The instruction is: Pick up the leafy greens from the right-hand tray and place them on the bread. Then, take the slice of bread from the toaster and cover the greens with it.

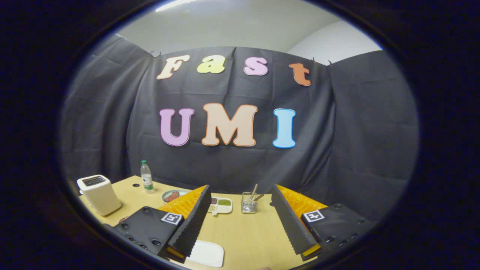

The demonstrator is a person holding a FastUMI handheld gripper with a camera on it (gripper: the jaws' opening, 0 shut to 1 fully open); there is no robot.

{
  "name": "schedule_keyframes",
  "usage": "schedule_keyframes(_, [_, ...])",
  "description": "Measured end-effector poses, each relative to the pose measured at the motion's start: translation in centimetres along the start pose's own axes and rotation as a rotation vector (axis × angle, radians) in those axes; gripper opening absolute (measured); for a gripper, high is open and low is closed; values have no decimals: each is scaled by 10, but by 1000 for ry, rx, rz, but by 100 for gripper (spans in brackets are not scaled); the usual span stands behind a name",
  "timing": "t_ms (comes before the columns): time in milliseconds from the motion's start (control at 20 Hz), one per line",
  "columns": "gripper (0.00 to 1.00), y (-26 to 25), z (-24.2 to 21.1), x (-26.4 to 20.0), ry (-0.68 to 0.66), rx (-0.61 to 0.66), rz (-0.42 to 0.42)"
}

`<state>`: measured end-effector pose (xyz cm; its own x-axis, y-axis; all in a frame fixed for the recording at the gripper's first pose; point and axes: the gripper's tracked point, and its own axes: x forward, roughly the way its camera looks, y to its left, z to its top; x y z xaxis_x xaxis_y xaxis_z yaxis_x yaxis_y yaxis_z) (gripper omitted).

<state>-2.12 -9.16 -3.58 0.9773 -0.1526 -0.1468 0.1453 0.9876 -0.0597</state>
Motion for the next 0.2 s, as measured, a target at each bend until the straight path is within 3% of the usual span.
schedule_keyframes(200, [100, -6, 10, 4, -24, -5, -20])
